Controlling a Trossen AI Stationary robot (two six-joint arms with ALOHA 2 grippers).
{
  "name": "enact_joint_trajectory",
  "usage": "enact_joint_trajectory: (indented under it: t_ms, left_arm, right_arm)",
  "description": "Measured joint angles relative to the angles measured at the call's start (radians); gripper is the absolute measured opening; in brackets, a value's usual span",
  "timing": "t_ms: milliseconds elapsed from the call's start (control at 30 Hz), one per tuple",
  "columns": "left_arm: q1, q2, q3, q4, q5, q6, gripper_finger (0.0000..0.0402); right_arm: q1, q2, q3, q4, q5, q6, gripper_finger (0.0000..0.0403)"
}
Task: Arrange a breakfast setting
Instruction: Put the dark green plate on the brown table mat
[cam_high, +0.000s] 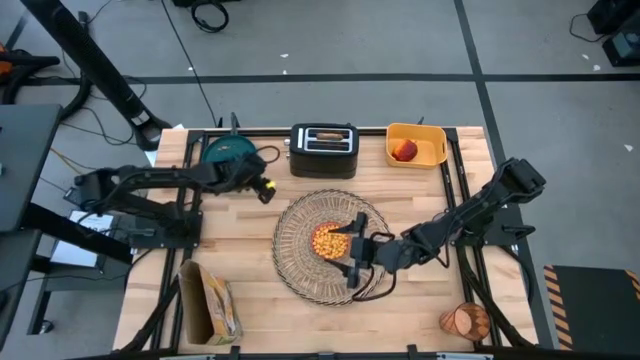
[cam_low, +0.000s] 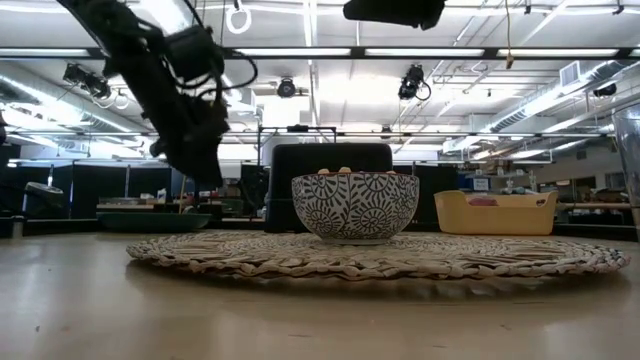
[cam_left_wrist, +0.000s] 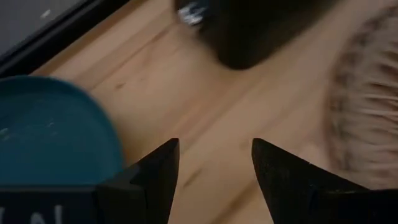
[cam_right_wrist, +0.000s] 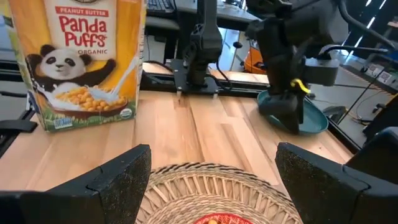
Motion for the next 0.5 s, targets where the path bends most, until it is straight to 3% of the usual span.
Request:
enact_joint_trajectory:
  t_ms: [200, 500]
  left_arm:
    - [0.107, 0.068, 0.0, -0.013, 0.037, 0.001, 0.0209]
    - [0.197, 0.17, 0.0, -0.065, -0.017, -0.005, 0.0179]
  right_arm:
    - [0.004, -0.004, 0.0, -0.004, -0.002, 0.034, 0.0347]
    - [0.005, -0.005, 0.0, -0.014, -0.003, 0.048, 0.0347]
